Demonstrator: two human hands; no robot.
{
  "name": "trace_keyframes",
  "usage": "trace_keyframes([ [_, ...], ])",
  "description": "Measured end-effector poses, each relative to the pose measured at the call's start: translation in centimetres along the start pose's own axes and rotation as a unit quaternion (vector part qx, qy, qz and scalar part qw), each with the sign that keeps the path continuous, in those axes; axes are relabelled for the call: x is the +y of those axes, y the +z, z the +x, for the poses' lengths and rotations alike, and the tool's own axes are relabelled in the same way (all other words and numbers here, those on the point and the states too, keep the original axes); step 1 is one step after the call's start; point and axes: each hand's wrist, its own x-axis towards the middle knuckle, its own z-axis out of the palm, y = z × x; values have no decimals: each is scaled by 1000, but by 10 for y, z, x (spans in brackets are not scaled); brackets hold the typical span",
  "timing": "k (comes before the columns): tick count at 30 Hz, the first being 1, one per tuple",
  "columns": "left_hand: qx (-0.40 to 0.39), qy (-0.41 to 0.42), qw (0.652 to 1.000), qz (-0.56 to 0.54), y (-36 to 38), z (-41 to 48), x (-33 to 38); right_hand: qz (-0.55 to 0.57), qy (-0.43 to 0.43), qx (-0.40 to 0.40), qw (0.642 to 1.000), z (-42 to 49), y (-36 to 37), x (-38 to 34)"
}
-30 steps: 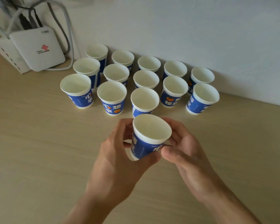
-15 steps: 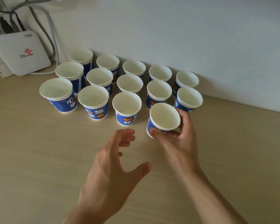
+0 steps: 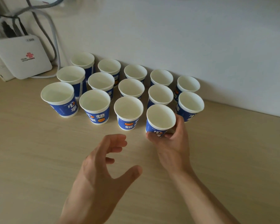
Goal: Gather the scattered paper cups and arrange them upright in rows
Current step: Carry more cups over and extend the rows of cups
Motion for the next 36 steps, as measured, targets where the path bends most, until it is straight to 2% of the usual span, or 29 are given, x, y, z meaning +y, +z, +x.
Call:
trace_keyframes([
  [13,-1,-10,1000,0,-9,-8,-3,-17,-12,12,1000,-6,1,3],
  [19,1,-30,1000,6,-18,-30,8,-62,32,37,997,-56,-18,-1],
  [25,4,-67,998,0,-50,-58,64,-44,111,63,991,-113,-50,-71],
  [28,8,-74,997,-19,-64,-64,98,-16,117,82,990,-129,-70,-116],
  [36,-48,-74,994,-57,-65,-127,193,39,154,67,985,-196,-130,-202],
])
